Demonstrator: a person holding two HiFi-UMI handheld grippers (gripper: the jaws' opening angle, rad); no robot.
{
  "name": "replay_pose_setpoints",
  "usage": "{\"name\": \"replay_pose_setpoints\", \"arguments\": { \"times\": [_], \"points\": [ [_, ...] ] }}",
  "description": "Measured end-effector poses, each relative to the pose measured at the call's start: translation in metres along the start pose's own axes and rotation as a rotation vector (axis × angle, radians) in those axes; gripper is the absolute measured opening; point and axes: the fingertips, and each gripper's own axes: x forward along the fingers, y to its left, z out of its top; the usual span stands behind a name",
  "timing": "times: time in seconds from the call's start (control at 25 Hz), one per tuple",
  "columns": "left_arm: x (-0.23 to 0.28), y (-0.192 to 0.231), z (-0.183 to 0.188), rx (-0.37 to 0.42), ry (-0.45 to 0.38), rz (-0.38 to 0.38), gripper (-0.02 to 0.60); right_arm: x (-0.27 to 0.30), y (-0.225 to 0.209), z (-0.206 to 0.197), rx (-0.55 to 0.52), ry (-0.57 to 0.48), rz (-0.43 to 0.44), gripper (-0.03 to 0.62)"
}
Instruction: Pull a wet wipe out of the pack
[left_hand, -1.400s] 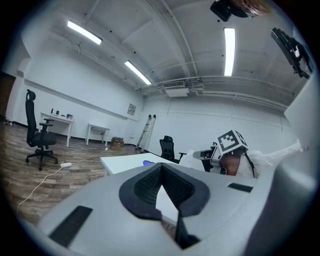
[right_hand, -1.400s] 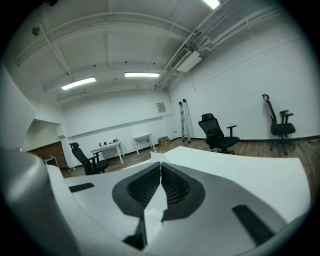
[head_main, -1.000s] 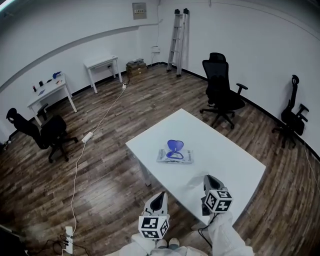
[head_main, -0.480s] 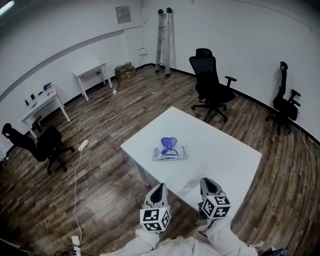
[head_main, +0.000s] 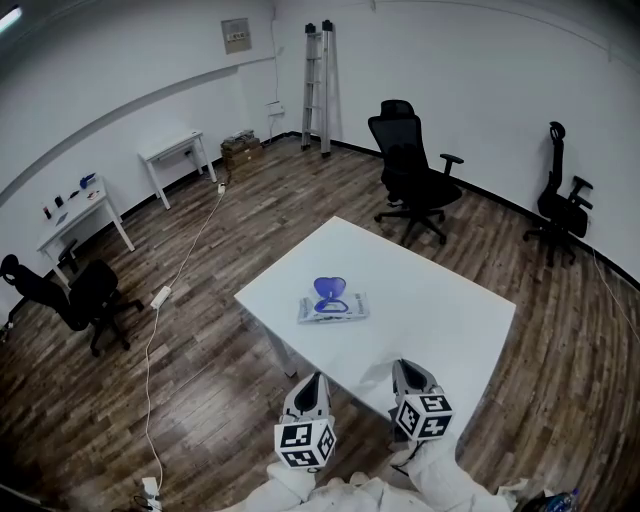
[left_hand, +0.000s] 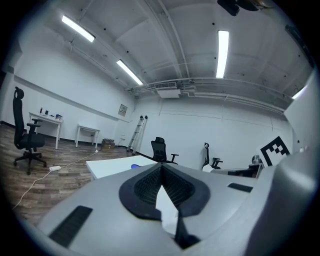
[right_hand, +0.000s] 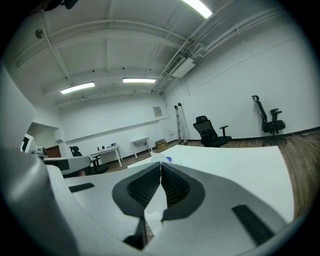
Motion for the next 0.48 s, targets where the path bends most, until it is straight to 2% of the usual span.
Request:
{"name": "replay_pose_setpoints", "arguments": {
  "times": [0.48],
  "points": [
    [-0.0081,0.0038,0.0012,0.005,-0.003,0.024,0.000,-0.0061,0.0037,0.0039,0.010,-0.013,0.019,0.014]
  ]
}}
